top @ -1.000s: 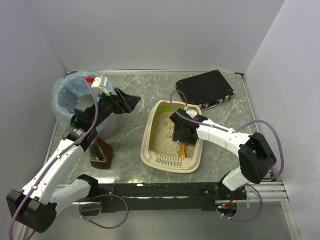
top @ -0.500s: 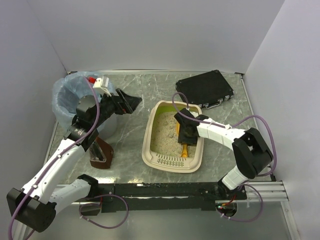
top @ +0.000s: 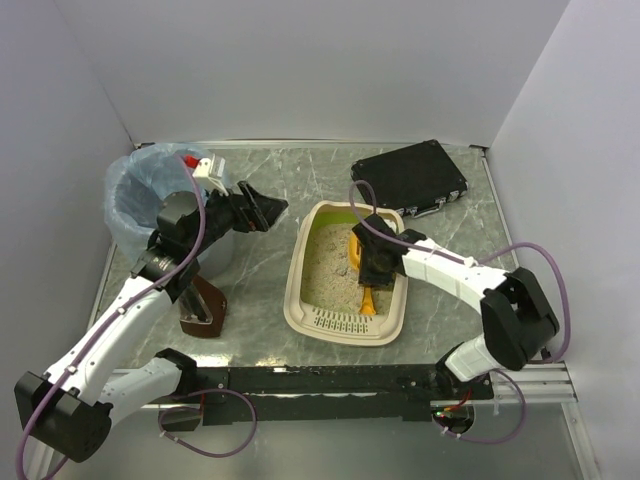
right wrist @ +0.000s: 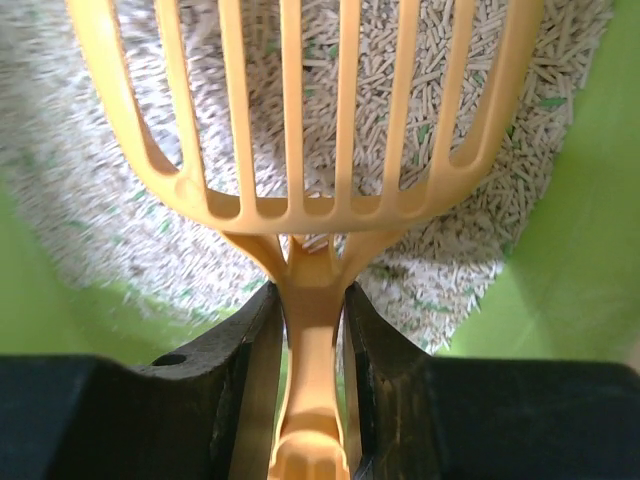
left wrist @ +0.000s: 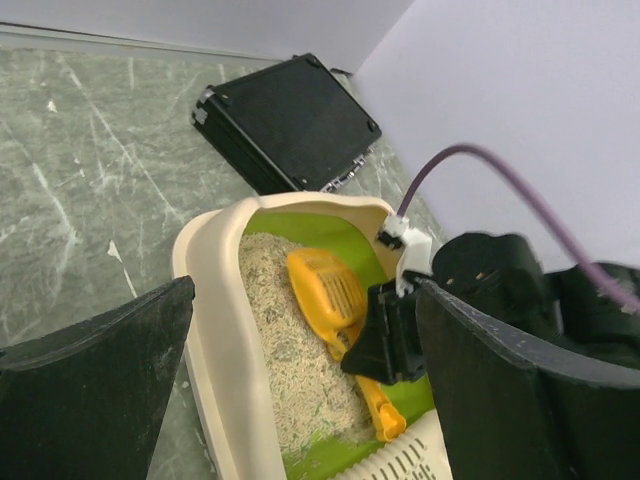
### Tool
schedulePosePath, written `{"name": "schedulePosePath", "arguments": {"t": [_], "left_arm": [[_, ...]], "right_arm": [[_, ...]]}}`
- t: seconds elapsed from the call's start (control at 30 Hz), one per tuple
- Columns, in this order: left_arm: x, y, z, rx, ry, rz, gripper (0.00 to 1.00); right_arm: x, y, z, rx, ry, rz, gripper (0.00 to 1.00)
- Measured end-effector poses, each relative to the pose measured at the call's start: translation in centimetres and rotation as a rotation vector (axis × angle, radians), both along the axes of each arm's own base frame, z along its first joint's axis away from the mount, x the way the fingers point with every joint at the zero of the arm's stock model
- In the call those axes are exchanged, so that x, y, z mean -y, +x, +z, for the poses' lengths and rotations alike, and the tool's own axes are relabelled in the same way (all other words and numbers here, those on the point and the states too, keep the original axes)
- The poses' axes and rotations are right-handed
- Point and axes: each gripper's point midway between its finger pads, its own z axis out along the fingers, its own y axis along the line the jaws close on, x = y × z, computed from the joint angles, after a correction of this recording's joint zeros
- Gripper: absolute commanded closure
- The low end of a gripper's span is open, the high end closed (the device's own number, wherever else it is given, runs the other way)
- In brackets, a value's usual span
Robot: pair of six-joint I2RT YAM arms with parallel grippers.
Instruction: Clean the litter box
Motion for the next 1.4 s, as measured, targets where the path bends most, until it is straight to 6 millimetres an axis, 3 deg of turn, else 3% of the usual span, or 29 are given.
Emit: {"name": "schedulePosePath", "arguments": {"t": [0.2, 0.47, 0.57, 0.77, 0.9, 1.07, 1.23, 1.4], "left_arm": [[1.2, -1.2, -0.6, 0.05, 0.06, -0.113, 0.03], [2.6, -2.7, -2.0, 0.194, 0.162, -0.279, 0.03], [3.0, -2.9, -2.1, 0.216, 0.174, -0.314, 0.03], [3.5, -3.3, -2.4, 0.269, 0.211, -0.373, 0.03], [4.0, -4.1, -2.7, 0.396, 0.299, -0.474, 0.03], [5.1, -5.1, -4.9, 0.552, 0.437, -0.677, 0.03], [6.8, -3.3, -4.8, 0.683, 0.547, -0.803, 0.03], [8.9, -2.0, -4.5, 0.773, 0.635, -0.918, 0.03]], "right_arm": [[-0.6, -0.2, 3.3, 0.075, 0.075, 0.066, 0.91], [-1.8, -0.1, 8.5, 0.161, 0.311, 0.16, 0.98], [-2.1, 0.3, 9.3, 0.192, 0.342, 0.182, 0.99], [-2.4, 0.1, 8.8, 0.145, 0.36, 0.219, 0.98], [-2.5, -0.9, 10.4, 0.098, 0.503, 0.256, 0.98], [-3.4, -3.6, 12.5, 0.014, 0.711, 0.349, 1.0], [-4.4, -7.1, 13.5, -0.109, 0.875, 0.439, 1.0], [-4.4, -8.1, 14.0, -0.145, 0.919, 0.463, 1.0]]}}
